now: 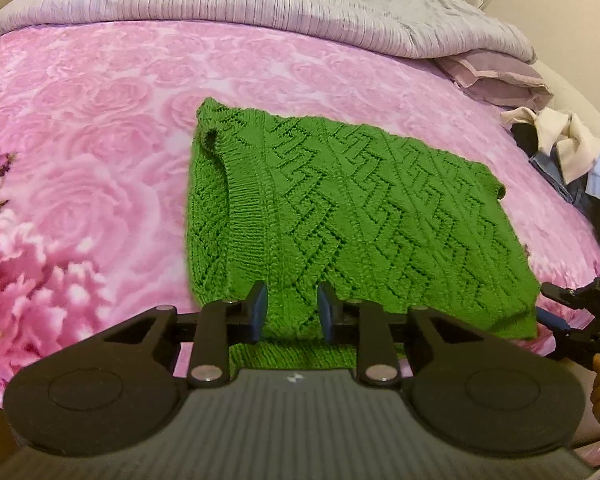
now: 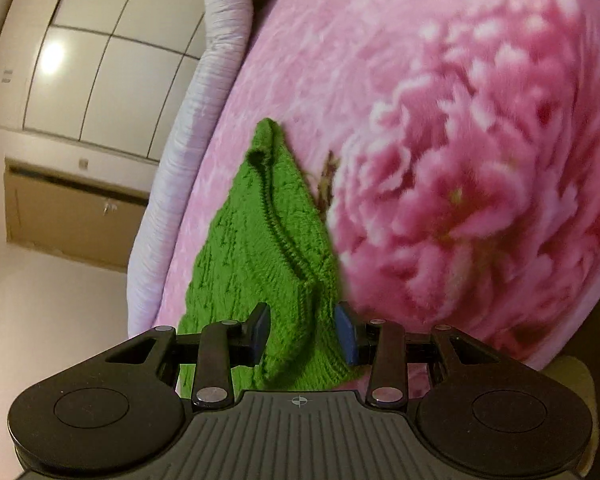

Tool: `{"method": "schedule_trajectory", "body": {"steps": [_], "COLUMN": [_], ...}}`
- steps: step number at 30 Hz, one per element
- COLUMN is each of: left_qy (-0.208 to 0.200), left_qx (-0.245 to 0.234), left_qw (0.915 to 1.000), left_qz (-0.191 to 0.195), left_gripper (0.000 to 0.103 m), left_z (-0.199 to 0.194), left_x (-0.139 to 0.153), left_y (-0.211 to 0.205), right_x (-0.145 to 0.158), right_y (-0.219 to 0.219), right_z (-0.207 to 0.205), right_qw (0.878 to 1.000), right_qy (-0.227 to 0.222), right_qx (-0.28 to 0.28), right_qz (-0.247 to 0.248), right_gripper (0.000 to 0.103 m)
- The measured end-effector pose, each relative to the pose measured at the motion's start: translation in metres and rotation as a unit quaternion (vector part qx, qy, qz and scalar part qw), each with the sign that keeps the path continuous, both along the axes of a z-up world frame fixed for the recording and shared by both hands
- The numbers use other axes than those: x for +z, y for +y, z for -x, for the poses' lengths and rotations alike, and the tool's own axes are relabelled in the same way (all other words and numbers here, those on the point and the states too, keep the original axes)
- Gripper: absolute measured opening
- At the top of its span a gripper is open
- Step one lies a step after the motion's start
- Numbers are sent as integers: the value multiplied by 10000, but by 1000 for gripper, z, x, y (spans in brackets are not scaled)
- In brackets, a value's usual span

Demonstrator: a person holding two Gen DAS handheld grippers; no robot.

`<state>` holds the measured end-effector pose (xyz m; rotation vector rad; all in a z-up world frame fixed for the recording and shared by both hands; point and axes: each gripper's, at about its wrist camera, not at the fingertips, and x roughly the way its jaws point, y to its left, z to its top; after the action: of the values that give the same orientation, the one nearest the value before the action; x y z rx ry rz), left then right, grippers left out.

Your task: Fold clothes

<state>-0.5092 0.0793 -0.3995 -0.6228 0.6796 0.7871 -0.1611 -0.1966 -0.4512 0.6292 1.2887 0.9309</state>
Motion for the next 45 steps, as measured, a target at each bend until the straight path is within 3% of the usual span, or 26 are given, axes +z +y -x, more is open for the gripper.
{"method": "schedule_trajectory", "body": {"steps": [6, 9, 10, 14, 16, 18, 20, 21, 22, 23, 24, 28, 30, 32, 34, 39, 45], "left_qy": [-48, -225, -300, -531, -677, -826, -969, -1025, -1076, -1108, -1134, -1119, -1101, -1072, -1058, -954, -672], "left_qx": [6, 88, 131, 178, 231, 304, 402, 438, 470, 499, 528, 632, 675, 712, 713, 576, 17], "left_qw": [9999, 9993, 9989, 9974, 9961, 9945, 9925, 9917, 9908, 9903, 9898, 9891, 9887, 9885, 9883, 9901, 9950], "left_qz": [145, 288, 338, 457, 519, 574, 621, 648, 676, 680, 677, 712, 759, 797, 836, 850, 733], "left_gripper": [22, 21, 19, 18, 16, 16, 15, 15, 15, 15, 15, 15, 15, 15, 15, 15, 15], "left_z": [-1, 4, 7, 17, 26, 37, 49, 54, 59, 63, 67, 79, 84, 88, 89, 81, 44], "left_x": [-11, -19, -21, -21, -18, -15, -11, -10, -9, -9, -8, -9, -10, -12, -12, -5, 13], "left_y": [13, 19, 20, 24, 26, 28, 31, 33, 34, 36, 37, 40, 39, 38, 38, 39, 56], "right_x": [-9, -5, -2, 22, 40, 64, 92, 104, 114, 119, 121, 102, 81, 67, 69, 88, 107], "right_y": [5, 16, 21, 46, 62, 79, 100, 110, 120, 127, 134, 164, 179, 186, 187, 191, 209], "right_z": [-3, 1, 4, 12, 23, 48, 90, 115, 139, 160, 180, 241, 254, 259, 256, 234, 168], "right_qw": [9998, 9996, 9990, 9878, 9750, 9488, 9030, 8745, 8461, 8281, 8109, 7640, 7524, 7545, 7661, 7874, 7904], "right_qy": [50, -260, -419, -1064, -1489, -2351, -3531, -4106, -4591, -4854, -5059, -5201, -4902, -4520, -4410, -4315, -3992], "right_qx": [-78, 69, 155, 584, 778, 1080, 1527, 1778, 2022, 2266, 2517, 3631, 4219, 4573, 4508, 4175, 4188], "right_qz": [-182, -23, 91, 977, 1456, 1814, 1911, 1872, 1801, 1654, 1519, 1178, 1246, 1314, 1241, 1394, 2014], "right_gripper": [41, 39, 24, 16, 14, 14, 13, 13, 13, 13, 13, 17, 24, 30, 36, 40, 40]}}
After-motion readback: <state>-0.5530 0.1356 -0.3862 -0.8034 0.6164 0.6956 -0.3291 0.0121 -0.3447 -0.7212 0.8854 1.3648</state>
